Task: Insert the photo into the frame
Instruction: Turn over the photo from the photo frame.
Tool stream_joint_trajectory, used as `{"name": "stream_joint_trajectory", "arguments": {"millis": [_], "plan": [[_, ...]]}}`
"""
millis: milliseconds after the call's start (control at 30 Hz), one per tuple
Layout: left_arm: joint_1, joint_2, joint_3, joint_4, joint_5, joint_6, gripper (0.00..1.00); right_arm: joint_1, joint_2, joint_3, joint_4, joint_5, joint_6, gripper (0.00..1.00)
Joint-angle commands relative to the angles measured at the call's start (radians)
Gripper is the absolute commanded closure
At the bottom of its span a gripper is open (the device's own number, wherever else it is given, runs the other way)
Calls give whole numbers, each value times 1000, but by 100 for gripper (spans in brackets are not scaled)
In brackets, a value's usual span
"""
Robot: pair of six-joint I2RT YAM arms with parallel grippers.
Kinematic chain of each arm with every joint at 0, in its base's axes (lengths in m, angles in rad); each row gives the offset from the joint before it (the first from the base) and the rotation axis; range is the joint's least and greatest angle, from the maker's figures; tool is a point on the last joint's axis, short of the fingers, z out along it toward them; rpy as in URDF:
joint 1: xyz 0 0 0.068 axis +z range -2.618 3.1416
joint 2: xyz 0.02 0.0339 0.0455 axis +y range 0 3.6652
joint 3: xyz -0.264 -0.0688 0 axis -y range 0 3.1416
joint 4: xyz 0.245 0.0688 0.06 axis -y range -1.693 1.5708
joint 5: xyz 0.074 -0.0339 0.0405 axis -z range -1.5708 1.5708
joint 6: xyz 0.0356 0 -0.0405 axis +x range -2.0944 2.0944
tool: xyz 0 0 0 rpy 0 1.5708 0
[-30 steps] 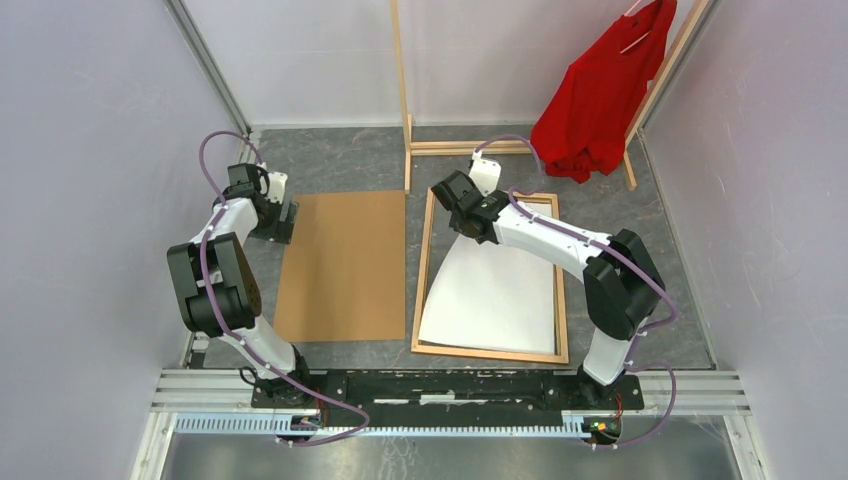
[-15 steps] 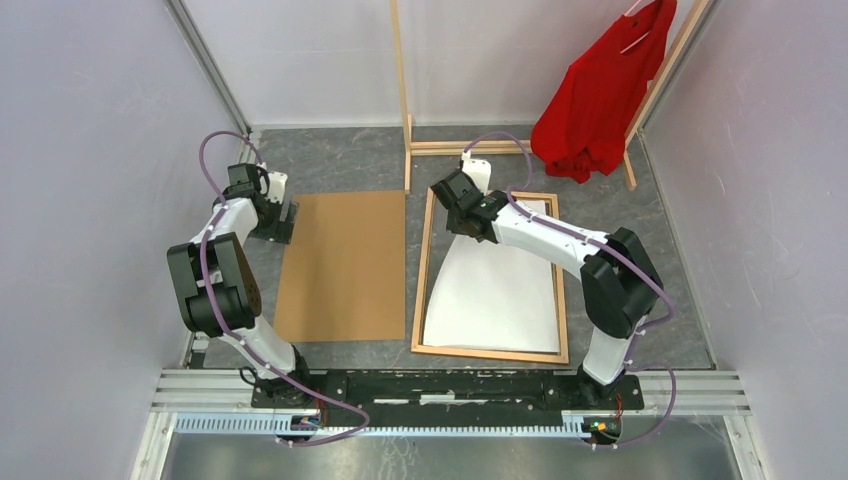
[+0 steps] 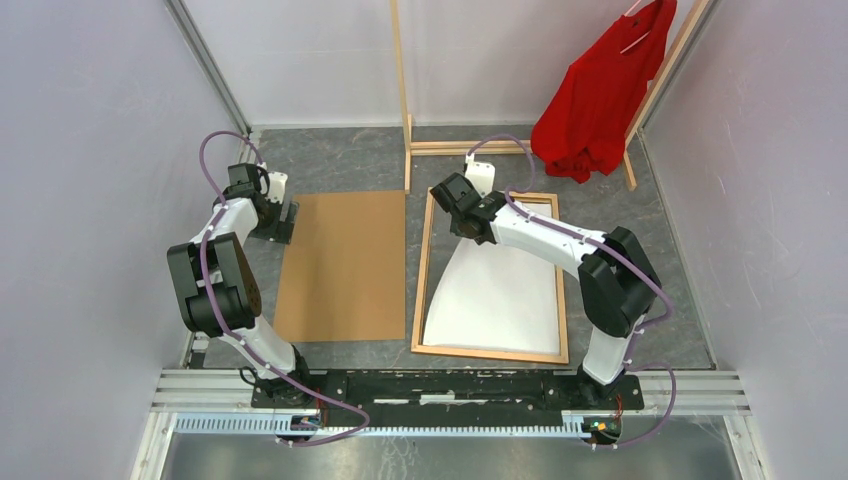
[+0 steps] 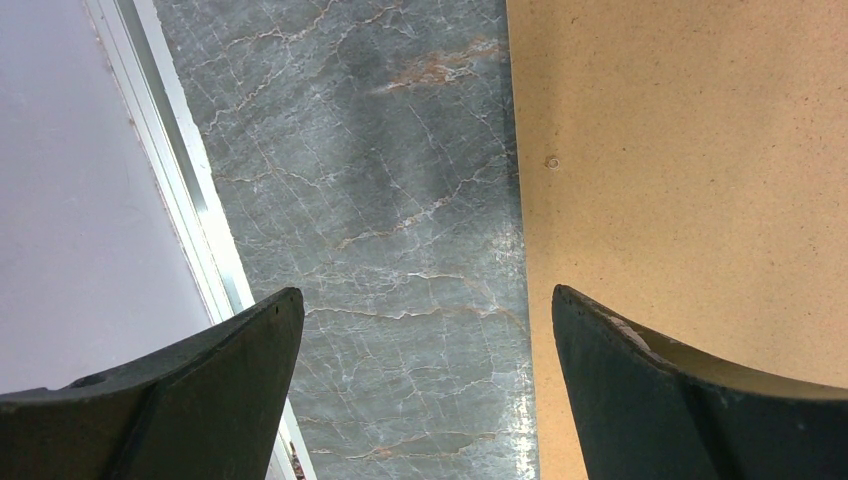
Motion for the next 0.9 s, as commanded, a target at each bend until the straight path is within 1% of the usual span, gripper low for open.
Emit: {"name": "stream_joint_trajectory", "arguments": {"millis": [0,33,67,100,167,200,233,267,300,500,633,733,867], "plan": [[-3,-21,27,-2,7,-10,0,6,-28,-7,5,52,26,100],[-4,-19,26,-2,5,-9,0,5,-27,-6,12,43,19,99],[-3,-20,26,-2,3,-8,0,6,-26,-4,19,33,9,94],[-3,-20,26,-3,3,-8,0,6,-24,-3,29,14,-10,86],[-4,-20,27,-3,2,-7,0,7,-21,-7,55,-19,-43,65],[-5,-20,29,-3,3,-6,0,5,-22,-16,75,-41,-61,51],[-4,-20,30,-3,2,-7,0,6,-21,-23,87,-54,-71,39],[-4,-20,32,-2,2,-7,0,6,-23,-31,101,-69,-78,33],[-4,-21,32,-3,2,-6,0,6,-25,-38,113,-82,-85,29],[-4,-24,31,-7,-3,-1,0,3,-35,-58,185,-157,-110,12],[-5,-25,27,-4,-7,1,0,2,-44,-66,247,-218,-152,4],[-3,-23,28,-5,-14,1,0,-6,-62,-91,302,-260,-168,2],[-3,-23,29,-2,-22,4,0,-17,-86,-122,339,-290,-165,2]]}}
